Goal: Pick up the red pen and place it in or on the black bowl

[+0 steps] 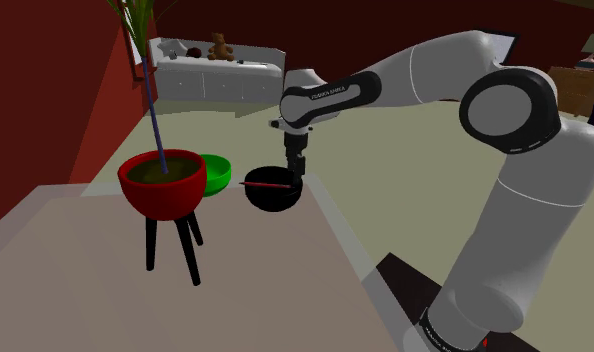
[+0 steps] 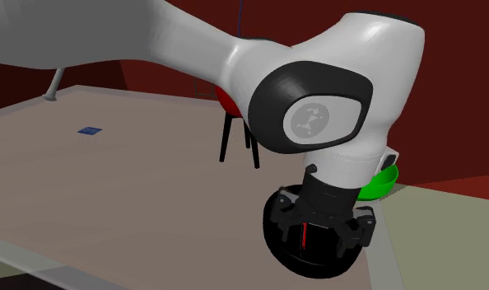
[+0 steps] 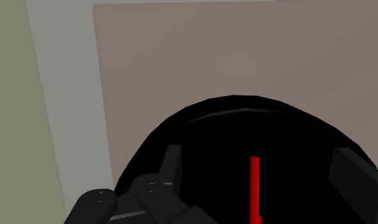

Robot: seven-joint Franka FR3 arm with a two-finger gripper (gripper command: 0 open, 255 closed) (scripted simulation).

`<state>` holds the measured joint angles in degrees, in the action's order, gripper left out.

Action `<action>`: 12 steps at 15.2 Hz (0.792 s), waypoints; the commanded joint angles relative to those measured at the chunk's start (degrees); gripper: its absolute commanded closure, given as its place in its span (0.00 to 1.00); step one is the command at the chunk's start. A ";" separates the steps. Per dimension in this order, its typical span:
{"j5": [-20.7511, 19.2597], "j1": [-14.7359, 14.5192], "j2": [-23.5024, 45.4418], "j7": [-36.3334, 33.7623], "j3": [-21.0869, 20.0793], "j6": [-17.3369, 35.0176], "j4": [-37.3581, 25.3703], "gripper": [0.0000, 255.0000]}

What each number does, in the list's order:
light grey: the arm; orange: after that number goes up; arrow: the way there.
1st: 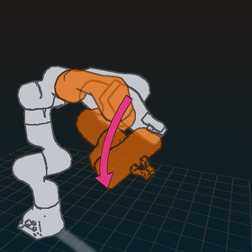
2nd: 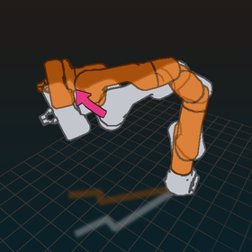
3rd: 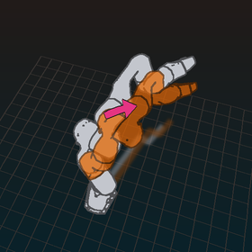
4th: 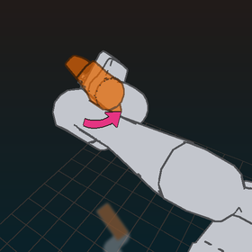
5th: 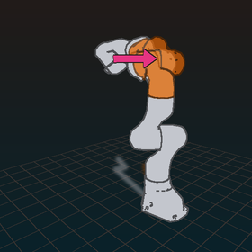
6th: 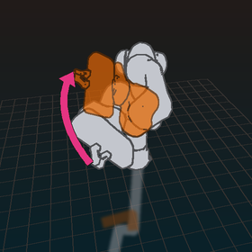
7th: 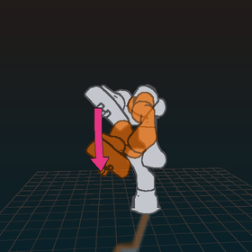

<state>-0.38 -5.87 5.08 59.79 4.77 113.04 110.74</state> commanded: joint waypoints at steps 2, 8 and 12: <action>-0.05 -0.03 -0.73 -0.04 -0.01 -3.71 -2.98 0.00; -0.08 -0.05 -1.14 -0.06 -0.03 -7.08 -5.94 0.00; -0.08 -0.05 -1.14 -0.06 -0.03 -7.08 -5.95 0.00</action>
